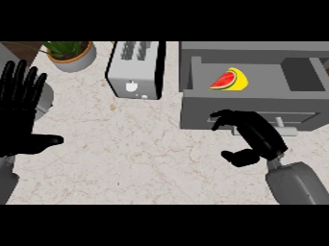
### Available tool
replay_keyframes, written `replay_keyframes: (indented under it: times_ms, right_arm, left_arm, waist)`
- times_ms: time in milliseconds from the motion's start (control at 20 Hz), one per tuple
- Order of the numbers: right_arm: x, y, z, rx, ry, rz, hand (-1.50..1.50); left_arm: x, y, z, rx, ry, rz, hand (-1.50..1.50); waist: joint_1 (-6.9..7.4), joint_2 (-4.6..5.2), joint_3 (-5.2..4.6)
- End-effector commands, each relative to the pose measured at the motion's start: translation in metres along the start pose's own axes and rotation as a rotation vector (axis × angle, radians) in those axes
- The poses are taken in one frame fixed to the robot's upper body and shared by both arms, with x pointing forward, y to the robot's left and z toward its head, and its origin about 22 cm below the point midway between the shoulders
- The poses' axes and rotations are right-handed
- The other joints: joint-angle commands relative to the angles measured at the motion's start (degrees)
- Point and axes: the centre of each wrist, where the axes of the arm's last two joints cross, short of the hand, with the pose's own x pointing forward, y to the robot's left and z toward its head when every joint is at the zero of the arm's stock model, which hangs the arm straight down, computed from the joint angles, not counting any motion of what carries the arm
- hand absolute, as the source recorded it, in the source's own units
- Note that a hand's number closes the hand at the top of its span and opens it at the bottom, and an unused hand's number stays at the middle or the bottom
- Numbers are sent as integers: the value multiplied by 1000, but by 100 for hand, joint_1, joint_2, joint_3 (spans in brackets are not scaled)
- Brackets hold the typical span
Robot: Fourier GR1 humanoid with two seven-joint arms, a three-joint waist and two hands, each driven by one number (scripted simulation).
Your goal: Pick up the cup, place it into the drawer and close the drawer
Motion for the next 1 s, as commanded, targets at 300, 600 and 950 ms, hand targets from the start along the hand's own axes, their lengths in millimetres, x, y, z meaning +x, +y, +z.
replay_keyframes:
  times_ms: [300,600,950]
  right_arm:
    - [-42,22,-53,71,61,22,-150]
    - [-54,9,-90,71,62,-52,-150]
    - [-86,-29,-89,88,79,-69,-150]
  left_arm:
    - [10,25,22,-3,9,25,-150]
    - [0,39,19,5,-11,31,-150]
    - [0,42,29,-29,3,52,-150]
  waist:
    - [-3,6,3]
    - [45,40,5]
    - [156,83,9]
